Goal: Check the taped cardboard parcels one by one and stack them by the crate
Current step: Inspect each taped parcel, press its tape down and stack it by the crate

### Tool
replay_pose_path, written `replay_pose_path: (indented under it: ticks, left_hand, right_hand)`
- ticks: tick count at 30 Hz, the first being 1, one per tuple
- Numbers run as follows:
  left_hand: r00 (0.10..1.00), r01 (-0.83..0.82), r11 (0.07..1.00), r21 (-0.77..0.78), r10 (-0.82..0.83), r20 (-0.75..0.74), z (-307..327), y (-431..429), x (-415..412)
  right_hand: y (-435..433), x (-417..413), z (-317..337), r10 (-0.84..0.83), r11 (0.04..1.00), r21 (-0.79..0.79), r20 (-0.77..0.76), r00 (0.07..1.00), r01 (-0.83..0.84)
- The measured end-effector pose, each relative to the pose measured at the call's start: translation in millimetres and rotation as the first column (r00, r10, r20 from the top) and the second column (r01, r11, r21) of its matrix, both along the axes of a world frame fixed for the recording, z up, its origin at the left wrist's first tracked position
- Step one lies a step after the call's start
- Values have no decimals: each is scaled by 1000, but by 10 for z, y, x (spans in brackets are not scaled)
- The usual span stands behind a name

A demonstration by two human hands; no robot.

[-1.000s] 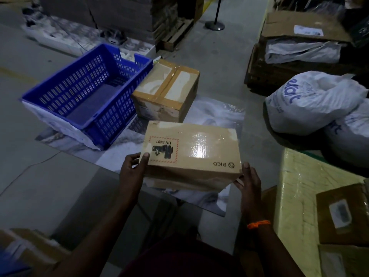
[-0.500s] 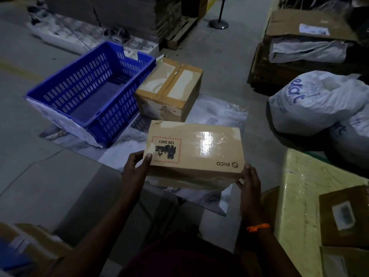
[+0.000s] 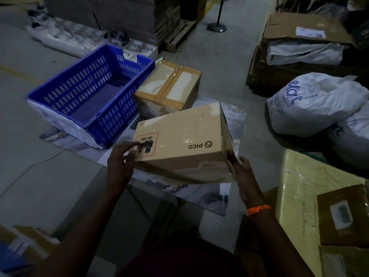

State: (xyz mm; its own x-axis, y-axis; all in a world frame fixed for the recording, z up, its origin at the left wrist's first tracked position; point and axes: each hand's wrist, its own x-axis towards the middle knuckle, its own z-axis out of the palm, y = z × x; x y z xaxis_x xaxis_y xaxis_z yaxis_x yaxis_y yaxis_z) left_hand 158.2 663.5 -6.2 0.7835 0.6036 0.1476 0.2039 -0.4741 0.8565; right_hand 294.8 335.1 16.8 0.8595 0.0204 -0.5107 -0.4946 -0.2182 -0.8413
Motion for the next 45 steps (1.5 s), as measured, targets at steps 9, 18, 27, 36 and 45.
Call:
replay_pose_path:
  ticks: [9, 18, 27, 36, 45]
  left_hand:
    - [970, 210, 977, 26, -212, 122, 579, -77, 76]
    - [996, 84, 928, -364, -78, 31, 1070, -213, 207]
    - [990, 110, 858, -502, -139, -21, 731, -378, 63]
    - [979, 103, 742, -663, -194, -65, 912, -426, 341]
    - [965, 249, 721, -647, -244, 99, 1063, -620, 423]
  right_hand:
    - [145, -116, 1, 20, 960, 275, 111, 994, -50]
    - [420, -234, 245, 100, 929, 307, 331, 938, -207]
    - [134, -72, 291, 64, 973, 162, 485, 872, -162]
    - [76, 125, 196, 98, 972, 158, 391, 915, -172]
    - [-66, 266, 478, 174, 958, 121, 476, 862, -260]
